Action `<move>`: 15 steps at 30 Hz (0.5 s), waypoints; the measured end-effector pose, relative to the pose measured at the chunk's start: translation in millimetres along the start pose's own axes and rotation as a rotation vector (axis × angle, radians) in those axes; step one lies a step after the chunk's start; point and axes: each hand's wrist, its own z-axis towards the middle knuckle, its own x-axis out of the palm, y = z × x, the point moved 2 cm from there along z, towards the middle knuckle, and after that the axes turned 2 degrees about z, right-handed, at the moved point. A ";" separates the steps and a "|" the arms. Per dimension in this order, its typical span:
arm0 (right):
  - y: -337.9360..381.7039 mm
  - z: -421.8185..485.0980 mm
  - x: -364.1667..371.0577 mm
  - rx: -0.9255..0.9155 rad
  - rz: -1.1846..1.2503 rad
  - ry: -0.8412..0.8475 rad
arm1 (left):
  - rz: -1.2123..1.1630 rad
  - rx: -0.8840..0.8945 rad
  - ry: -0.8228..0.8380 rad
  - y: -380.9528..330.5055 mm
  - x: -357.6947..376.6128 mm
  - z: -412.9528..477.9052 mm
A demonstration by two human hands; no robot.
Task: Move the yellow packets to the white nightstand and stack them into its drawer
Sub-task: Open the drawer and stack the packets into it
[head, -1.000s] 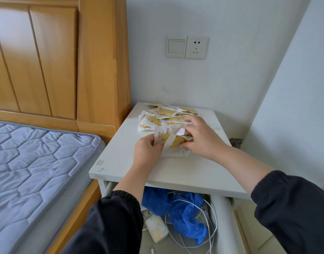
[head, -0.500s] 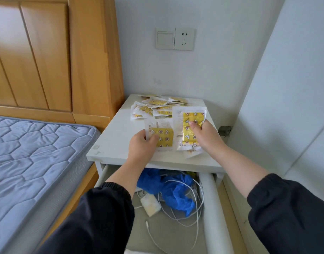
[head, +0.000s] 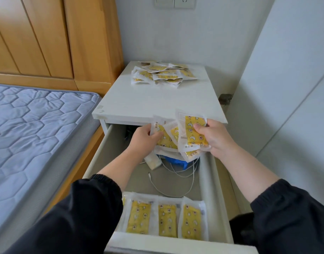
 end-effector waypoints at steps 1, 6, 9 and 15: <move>-6.2 -5.6 1.9 -0.008 0.002 -0.010 | 0.017 -0.006 0.016 8.3 0.5 -3.8; -38.6 -26.1 17.5 -0.053 -0.093 -0.089 | 0.049 -0.067 0.155 37.4 -2.3 -23.7; -53.7 -31.3 27.8 -0.014 -0.133 -0.132 | 0.024 -0.117 0.239 45.0 -8.5 -23.9; -74.7 -32.3 40.4 0.109 -0.208 -0.104 | -0.049 -0.307 0.345 56.6 -17.0 -22.1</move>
